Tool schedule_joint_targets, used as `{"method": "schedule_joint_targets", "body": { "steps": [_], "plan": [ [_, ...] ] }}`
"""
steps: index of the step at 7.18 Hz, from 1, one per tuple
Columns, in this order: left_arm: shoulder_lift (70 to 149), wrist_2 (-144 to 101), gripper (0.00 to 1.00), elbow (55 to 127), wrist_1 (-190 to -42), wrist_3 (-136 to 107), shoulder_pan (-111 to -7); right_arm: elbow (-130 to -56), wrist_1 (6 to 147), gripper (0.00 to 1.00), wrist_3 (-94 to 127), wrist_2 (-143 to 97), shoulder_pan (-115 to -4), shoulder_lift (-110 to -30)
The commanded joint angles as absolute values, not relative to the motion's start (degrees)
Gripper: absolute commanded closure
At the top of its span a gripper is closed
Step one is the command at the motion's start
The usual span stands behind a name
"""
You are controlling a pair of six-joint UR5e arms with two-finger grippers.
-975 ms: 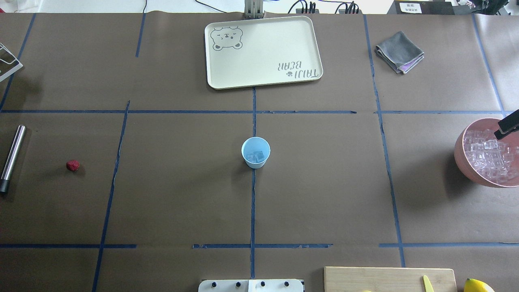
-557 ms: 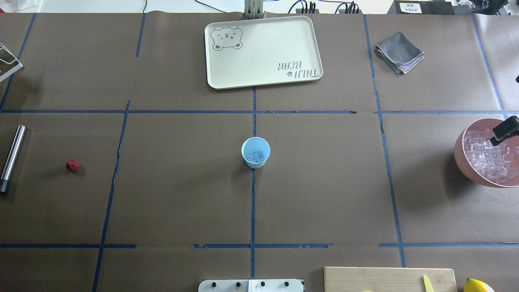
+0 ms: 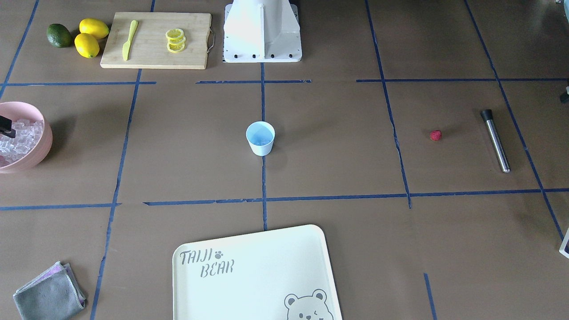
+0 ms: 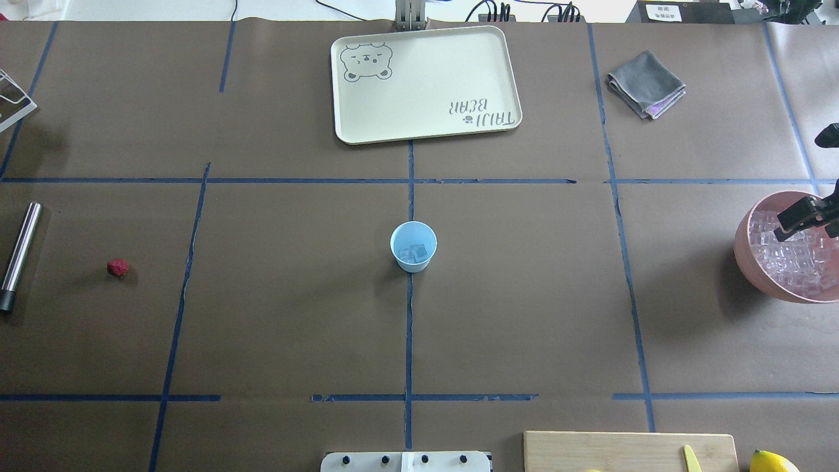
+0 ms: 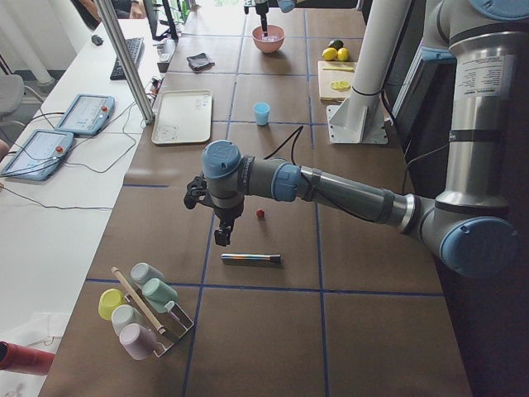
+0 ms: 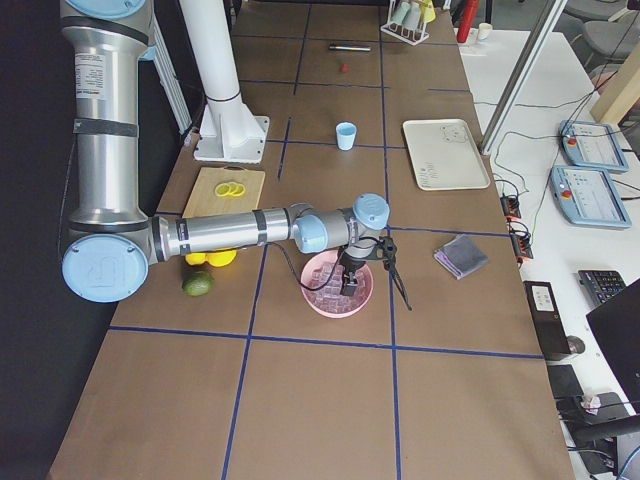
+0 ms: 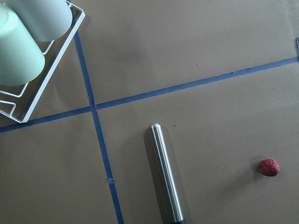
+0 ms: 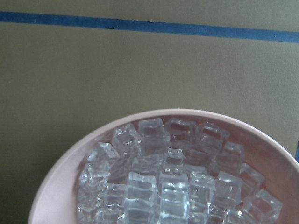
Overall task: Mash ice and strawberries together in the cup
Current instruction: 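Lower the right gripper into the bowl and grasp a third ice cube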
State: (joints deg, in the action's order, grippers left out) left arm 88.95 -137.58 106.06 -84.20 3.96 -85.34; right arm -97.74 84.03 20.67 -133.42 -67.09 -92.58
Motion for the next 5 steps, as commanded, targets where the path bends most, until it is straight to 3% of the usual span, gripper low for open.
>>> {"method": "schedule_joint_targets", "body": {
  "steps": [1,4,5],
  "plan": [
    [88.9,-137.6,0.00,106.1,-84.2,4.0,-85.3,-96.7,83.0,0.14,21.6,-132.1,-66.0,-92.7],
    [88.9,-137.5,0.00,106.1,-84.2,4.0,-85.3,-96.7,82.9,0.68,21.6,-131.4,-66.0,-92.6],
    [88.9,-137.5,0.00,106.1,-84.2,4.0,-85.3,-96.8,82.9,0.91,21.5,-131.0,-66.0,-92.5]
  ]
}}
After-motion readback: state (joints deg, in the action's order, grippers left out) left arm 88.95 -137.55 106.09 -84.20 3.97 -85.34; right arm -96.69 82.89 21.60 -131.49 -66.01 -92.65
